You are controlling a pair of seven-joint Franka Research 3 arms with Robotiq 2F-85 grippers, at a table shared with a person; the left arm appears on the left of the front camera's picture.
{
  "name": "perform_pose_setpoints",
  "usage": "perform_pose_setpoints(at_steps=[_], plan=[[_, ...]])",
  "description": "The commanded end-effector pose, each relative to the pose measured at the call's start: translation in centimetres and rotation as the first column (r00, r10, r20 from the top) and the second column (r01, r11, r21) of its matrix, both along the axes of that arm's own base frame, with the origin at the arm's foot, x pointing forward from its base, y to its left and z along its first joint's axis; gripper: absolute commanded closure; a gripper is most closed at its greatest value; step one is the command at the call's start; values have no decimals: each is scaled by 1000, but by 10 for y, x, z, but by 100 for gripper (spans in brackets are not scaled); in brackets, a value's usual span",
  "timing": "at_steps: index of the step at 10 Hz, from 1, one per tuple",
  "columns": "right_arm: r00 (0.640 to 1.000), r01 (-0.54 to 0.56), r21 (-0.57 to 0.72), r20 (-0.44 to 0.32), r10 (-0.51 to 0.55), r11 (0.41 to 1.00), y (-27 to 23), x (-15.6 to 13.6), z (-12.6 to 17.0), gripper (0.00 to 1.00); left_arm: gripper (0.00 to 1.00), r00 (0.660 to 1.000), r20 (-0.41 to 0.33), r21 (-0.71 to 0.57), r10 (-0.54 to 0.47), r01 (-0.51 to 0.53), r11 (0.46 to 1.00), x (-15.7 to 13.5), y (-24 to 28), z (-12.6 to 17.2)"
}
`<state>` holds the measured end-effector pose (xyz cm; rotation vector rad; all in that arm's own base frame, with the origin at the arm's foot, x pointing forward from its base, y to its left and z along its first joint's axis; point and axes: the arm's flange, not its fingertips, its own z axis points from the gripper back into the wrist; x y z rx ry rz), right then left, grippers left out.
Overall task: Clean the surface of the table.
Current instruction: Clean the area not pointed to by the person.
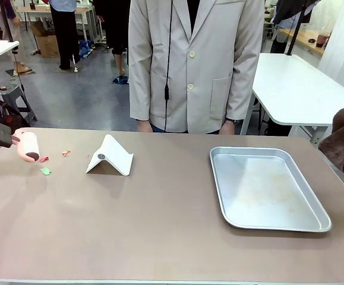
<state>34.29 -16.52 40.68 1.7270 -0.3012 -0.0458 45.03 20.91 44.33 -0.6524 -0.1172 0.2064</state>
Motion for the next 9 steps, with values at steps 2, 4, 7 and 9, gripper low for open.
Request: perform_pose_setpoints(at_steps=[2,4,7,9], plan=[[1000,-4,4,1,4,1000,0,-2,5,93,100,996,-38,-105,-82,78,991,-20,37,19],[1000,-4,4,1,4,1000,0,-2,5,93,100,998,-36,-120,-51,46,992,-57,62,19],[1000,-4,4,1,4,1000,0,-2,5,93,100,998,-39,-172,-45,38,984,-103,96,4],[1000,-4,4,1,4,1000,0,-2,5,93,100,997,-46,-207,-64,53,977,-119,117,-2]])
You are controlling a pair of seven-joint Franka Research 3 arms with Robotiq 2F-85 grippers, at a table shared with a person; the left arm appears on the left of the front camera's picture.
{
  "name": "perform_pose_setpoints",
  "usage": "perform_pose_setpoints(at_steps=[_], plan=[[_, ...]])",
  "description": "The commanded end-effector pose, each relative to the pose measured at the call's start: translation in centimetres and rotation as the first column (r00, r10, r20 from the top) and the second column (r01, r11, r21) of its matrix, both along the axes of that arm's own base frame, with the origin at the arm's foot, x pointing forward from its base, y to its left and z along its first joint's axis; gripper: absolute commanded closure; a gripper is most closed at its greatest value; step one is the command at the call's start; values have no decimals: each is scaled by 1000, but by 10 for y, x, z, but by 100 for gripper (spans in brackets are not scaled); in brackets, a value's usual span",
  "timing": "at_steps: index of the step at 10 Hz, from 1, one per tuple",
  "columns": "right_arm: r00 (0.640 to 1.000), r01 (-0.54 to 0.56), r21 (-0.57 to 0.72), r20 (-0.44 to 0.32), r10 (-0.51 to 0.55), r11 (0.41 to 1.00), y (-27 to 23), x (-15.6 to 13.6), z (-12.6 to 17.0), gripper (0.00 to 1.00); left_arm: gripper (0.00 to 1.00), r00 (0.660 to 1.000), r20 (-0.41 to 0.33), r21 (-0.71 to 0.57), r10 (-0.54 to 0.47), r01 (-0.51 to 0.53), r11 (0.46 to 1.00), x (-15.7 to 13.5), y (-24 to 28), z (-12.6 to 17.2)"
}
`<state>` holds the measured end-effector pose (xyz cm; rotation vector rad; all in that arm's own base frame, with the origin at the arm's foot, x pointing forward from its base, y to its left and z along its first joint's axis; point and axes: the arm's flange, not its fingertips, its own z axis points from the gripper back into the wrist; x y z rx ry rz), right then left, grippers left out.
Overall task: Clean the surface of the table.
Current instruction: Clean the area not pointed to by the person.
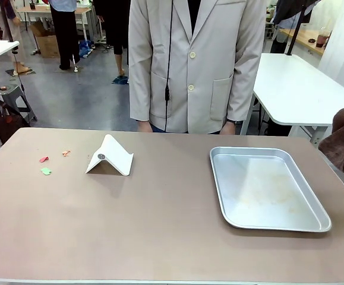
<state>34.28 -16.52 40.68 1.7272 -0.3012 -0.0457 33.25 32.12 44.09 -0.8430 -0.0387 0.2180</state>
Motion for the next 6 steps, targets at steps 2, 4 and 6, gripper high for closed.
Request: perform_pose_setpoints(at_steps=[2,4,6], plan=[[1000,-4,4,0,4,1000,0,-2,5,93,100,1000,1,18,3,-3,1000,10,-8,5],[1000,-4,4,0,4,1000,0,-2,5,93,100,1000,1,18,3,-3,1000,10,-8,5],[1000,-4,4,0,4,1000,0,-2,5,93,100,1000,1,18,3,-3,1000,10,-8,5]])
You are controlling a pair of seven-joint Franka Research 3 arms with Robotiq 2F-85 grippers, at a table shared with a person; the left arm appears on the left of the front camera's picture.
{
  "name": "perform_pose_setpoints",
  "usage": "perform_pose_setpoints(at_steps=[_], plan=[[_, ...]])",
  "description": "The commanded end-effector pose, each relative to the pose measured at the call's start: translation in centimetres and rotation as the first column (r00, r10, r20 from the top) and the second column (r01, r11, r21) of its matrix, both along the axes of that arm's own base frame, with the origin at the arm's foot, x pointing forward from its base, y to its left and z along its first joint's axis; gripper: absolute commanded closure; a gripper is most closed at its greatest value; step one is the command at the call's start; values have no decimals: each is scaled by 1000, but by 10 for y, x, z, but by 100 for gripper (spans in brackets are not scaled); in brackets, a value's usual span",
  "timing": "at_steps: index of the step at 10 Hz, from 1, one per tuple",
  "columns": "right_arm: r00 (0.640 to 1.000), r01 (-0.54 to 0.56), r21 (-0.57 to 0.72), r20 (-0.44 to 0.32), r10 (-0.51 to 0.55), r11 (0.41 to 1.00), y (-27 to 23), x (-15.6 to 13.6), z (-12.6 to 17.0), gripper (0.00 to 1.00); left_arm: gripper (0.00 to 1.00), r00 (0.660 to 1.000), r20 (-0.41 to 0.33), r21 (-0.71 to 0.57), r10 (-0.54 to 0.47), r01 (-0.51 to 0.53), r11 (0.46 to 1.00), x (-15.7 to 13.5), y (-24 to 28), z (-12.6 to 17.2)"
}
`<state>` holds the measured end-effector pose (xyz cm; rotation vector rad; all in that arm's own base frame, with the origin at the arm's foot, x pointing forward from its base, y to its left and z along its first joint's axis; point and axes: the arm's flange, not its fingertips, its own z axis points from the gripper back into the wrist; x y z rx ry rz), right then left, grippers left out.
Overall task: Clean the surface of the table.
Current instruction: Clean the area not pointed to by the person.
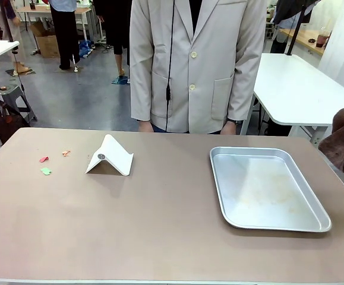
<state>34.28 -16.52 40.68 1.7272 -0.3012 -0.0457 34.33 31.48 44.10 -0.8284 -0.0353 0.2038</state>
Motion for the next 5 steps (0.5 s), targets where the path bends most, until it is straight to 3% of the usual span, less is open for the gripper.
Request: perform_pose_setpoints(at_steps=[1,3,5], plan=[[1000,-4,4,0,4,1000,0,-2,5,93,84,1000,0,0,0,0,1000,0,0,0],[1000,-4,4,0,4,1000,0,-2,5,93,84,996,-86,-23,-3,1,1000,9,-33,-5],[1000,-4,4,0,4,1000,0,-2,5,93,84,994,-106,35,-36,40,999,26,-50,-11]])
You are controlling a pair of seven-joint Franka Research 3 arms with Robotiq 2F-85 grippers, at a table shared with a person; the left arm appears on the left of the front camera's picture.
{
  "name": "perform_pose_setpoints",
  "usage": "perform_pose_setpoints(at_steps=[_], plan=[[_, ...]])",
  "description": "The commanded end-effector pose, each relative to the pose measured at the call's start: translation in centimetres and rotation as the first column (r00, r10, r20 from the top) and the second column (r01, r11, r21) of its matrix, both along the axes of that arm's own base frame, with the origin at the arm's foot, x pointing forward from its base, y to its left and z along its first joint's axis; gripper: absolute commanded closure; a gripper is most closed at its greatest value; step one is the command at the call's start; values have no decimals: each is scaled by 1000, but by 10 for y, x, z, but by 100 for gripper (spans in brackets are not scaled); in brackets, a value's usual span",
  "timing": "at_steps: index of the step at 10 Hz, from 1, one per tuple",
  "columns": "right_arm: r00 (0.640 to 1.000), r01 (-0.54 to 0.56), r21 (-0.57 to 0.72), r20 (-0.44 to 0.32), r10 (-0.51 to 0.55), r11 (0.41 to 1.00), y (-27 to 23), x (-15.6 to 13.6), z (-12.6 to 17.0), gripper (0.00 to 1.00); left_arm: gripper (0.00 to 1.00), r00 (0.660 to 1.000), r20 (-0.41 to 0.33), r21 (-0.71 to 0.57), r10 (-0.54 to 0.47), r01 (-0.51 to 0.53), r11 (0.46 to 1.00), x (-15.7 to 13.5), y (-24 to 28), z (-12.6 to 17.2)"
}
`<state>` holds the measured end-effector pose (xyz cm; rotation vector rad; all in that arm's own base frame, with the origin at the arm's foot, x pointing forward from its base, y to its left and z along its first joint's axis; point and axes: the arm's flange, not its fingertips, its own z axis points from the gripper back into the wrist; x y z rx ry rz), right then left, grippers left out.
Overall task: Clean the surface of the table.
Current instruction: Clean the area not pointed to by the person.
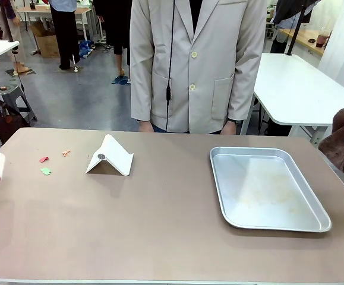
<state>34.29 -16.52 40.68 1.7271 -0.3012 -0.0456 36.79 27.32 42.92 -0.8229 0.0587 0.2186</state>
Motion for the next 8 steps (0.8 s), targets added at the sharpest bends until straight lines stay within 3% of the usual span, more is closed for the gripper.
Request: perform_pose_setpoints(at_steps=[1,4,8], plan=[[1000,-4,4,0,4,1000,0,-2,5,93,84,998,-20,61,-66,67,996,12,-13,-1],[1000,-4,4,0,4,1000,0,-2,5,93,84,978,-54,127,-202,207,970,50,-37,6],[1000,-4,4,0,4,1000,0,-2,5,93,84,982,-105,169,-156,172,971,110,-58,-1]])
